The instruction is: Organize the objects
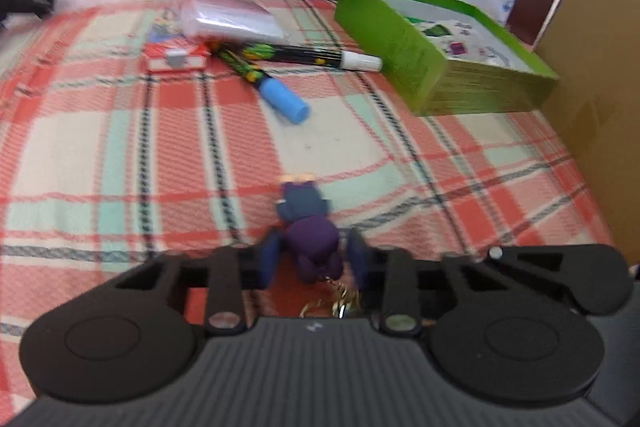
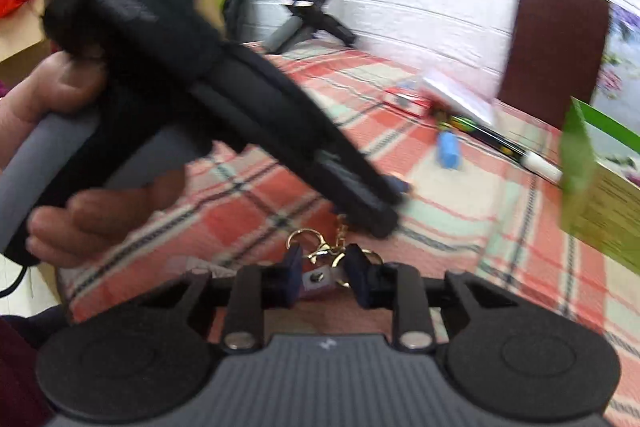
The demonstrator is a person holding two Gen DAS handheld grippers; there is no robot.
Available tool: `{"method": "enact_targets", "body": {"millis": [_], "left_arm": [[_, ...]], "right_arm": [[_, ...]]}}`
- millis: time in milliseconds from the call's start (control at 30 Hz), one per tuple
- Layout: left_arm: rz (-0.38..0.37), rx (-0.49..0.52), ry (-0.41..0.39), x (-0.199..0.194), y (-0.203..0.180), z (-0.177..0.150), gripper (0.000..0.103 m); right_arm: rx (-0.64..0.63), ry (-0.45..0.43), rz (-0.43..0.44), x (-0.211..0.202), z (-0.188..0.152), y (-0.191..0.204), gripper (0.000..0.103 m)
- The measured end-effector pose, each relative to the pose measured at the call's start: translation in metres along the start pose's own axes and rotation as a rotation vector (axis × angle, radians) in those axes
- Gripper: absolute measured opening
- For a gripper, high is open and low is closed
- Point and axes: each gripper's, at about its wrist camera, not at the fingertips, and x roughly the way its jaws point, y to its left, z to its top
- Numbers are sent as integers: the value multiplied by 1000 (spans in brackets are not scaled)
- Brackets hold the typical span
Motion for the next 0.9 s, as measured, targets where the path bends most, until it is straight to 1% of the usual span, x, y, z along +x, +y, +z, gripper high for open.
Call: {"method": "enact_targets", "body": {"millis": [33, 133, 200, 233, 267, 300, 333, 367, 433, 500, 533, 600, 667, 733, 767, 800, 833, 867, 900], "left_arm": [[-21, -13, 6, 1, -1, 2, 33], [-132, -42, 31, 9, -13, 6, 33], [-137, -8, 36, 16, -31, 8, 32], [-135, 21, 38, 19, -40, 9, 31], [-136, 43, 37, 21, -48, 10, 31], [-140, 60, 39, 23, -55, 11, 31], [-148, 73, 43, 24, -60, 12, 31], [-164, 82, 52, 26, -65, 14, 32], [-167, 102, 56, 27, -71, 17, 34], [-161, 111, 59, 30, -74, 20, 46], [-151, 114, 58, 30, -74, 21, 47], [-126, 124, 54, 30, -73, 22, 47], [-110, 131, 53, 30, -69, 22, 45], [-109, 133, 54, 28, -65, 20, 39], [-117, 127, 55, 27, -63, 20, 34], [-130, 116, 61, 27, -60, 19, 30], [-137, 105, 59, 27, -58, 18, 30], [-140, 94, 57, 26, -57, 18, 30], [-143, 82, 53, 25, -56, 19, 30]], "right_arm": [[11, -3, -22, -3, -2, -5, 24], [-8, -23, -126, -14, -9, -16, 23], [-27, -28, -195, -20, -15, -24, 19], [-35, -36, -244, -23, -18, -29, 19], [-47, -35, -311, -25, -21, -34, 19], [-47, -19, -368, -26, -24, -41, 21], [-18, -7, -389, -28, -28, -51, 21], [40, 0, -387, -33, -31, -63, 23], [165, -3, -353, -46, -37, -83, 30], [252, -26, -281, -57, -42, -93, 45], [275, -38, -245, -61, -44, -95, 48], [261, -48, -185, -64, -46, -88, 52], [202, -41, -153, -60, -48, -74, 53], [141, -21, -139, -48, -44, -61, 53], [120, -9, -138, -41, -42, -57, 53], [110, -12, -136, -36, -40, -55, 51], [106, -15, -128, -30, -38, -54, 48], [105, -17, -117, -25, -35, -52, 41], [109, -21, -116, -24, -33, -50, 40]]}}
